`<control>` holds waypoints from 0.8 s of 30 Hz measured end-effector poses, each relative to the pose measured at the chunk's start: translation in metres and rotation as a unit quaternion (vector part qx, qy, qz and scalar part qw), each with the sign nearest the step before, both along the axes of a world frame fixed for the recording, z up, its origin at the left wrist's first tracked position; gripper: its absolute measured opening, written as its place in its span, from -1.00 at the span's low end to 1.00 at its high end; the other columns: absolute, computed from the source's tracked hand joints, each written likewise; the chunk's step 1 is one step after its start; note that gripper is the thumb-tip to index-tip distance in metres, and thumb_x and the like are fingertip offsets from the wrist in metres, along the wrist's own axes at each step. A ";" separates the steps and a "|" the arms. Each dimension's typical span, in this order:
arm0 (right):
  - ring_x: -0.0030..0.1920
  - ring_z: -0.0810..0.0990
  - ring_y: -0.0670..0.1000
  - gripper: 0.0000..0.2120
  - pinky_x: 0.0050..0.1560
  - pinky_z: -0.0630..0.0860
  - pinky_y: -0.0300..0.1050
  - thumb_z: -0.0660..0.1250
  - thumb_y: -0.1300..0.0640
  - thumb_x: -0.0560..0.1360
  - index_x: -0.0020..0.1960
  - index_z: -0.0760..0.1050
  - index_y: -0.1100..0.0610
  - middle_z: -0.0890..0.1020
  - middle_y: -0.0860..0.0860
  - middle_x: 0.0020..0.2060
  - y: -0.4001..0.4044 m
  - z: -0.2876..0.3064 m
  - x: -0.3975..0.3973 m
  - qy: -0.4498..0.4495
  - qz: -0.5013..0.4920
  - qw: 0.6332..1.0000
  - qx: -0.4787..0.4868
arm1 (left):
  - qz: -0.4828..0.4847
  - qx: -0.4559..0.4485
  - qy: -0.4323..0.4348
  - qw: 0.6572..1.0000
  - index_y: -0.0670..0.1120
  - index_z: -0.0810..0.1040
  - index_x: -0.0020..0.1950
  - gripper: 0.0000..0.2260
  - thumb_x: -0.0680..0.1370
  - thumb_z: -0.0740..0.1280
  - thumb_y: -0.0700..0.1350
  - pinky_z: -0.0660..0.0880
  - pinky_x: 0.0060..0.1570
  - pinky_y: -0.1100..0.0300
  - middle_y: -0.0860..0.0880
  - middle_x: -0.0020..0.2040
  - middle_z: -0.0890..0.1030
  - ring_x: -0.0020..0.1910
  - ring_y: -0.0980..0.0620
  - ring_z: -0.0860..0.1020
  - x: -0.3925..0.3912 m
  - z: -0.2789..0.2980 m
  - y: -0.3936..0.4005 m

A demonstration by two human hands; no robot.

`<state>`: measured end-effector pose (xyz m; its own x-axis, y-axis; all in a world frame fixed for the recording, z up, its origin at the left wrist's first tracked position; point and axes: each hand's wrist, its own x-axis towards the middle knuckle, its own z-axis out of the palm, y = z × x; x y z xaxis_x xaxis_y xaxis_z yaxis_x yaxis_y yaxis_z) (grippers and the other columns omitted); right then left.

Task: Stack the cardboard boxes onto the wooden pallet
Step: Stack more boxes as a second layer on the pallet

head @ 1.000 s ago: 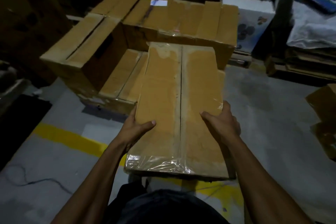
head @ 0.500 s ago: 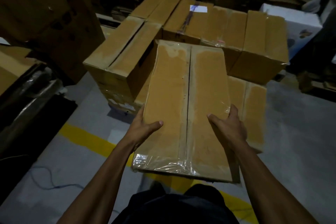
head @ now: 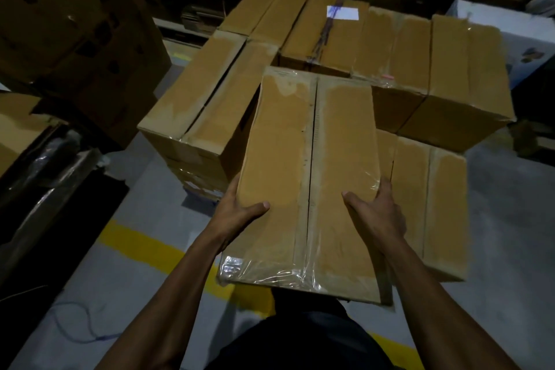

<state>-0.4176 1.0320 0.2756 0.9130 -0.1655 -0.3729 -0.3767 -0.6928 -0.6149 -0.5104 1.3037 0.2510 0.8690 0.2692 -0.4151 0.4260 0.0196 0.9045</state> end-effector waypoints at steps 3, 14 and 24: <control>0.25 0.52 0.21 -0.23 0.09 0.37 0.01 0.43 -0.25 0.45 0.53 0.16 -0.10 0.56 0.04 0.26 0.019 -0.009 0.035 0.001 -0.006 1.000 0.017 | -0.003 0.005 0.012 1.000 0.09 0.28 0.49 -0.25 0.40 0.57 -0.14 0.58 0.04 0.12 0.00 0.23 0.56 0.18 0.00 0.57 0.040 -0.008 0.018; 0.17 0.57 0.21 -0.22 0.22 0.50 0.14 0.37 -0.35 0.39 0.50 0.16 -0.14 0.61 0.04 0.20 0.066 -0.016 0.122 0.034 -0.048 0.998 -0.013 | -0.057 0.088 0.066 0.992 0.14 0.20 0.47 -0.13 0.25 0.55 0.18 0.54 0.19 -0.14 0.05 0.24 0.55 0.20 -0.02 0.56 0.146 -0.009 0.067; 0.27 0.54 0.26 -0.12 0.29 0.44 0.24 0.28 -0.41 0.43 0.57 -0.13 -0.28 0.53 0.08 0.37 0.104 -0.019 0.096 0.023 -0.071 0.997 -0.024 | -0.163 0.261 0.015 0.951 0.13 -0.17 0.61 -0.04 0.46 0.45 0.17 0.39 0.36 -0.07 -0.03 0.53 0.29 0.42 -0.09 0.37 0.152 -0.013 0.097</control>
<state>-0.3213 1.1355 0.2562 0.8613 -0.3116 -0.4014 -0.5002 -0.6585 -0.5623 -0.3583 1.4010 0.2382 0.9313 0.1639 -0.3253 0.3588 -0.5666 0.7418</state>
